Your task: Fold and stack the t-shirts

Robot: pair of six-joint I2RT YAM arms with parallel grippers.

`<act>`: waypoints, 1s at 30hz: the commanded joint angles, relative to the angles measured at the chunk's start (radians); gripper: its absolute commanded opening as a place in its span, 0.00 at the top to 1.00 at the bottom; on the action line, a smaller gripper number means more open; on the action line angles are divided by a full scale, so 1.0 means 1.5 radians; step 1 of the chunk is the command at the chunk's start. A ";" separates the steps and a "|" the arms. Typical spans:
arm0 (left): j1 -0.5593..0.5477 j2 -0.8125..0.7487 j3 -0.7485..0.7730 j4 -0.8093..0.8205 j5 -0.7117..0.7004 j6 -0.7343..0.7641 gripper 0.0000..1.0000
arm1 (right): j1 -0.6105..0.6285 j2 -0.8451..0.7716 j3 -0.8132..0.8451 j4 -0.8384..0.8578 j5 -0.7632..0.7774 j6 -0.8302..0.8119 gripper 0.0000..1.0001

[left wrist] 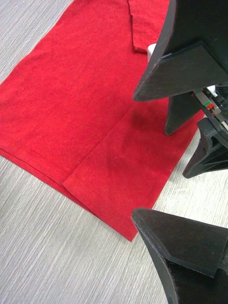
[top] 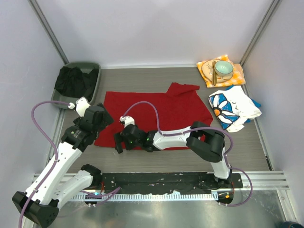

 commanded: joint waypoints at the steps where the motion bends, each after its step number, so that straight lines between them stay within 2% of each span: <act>1: 0.004 -0.006 -0.007 0.024 -0.008 0.007 0.00 | 0.031 -0.011 -0.059 -0.019 -0.049 0.037 0.00; 11: 0.004 -0.011 -0.010 0.024 -0.003 0.006 0.00 | 0.098 -0.090 -0.156 -0.059 -0.011 0.062 0.00; 18: 0.004 -0.014 -0.010 0.025 0.005 0.002 0.00 | 0.145 -0.106 -0.143 -0.094 0.023 0.067 0.00; 21: 0.004 -0.005 -0.009 0.036 0.020 0.004 0.00 | 0.152 -0.111 -0.110 -0.128 0.085 0.048 0.00; 25: 0.004 0.022 0.009 0.065 0.073 0.047 0.00 | 0.153 -0.154 -0.037 -0.180 0.240 0.013 0.00; 30: 0.004 0.038 0.035 0.114 0.094 0.061 0.00 | 0.151 -0.301 -0.018 -0.186 0.428 -0.059 0.00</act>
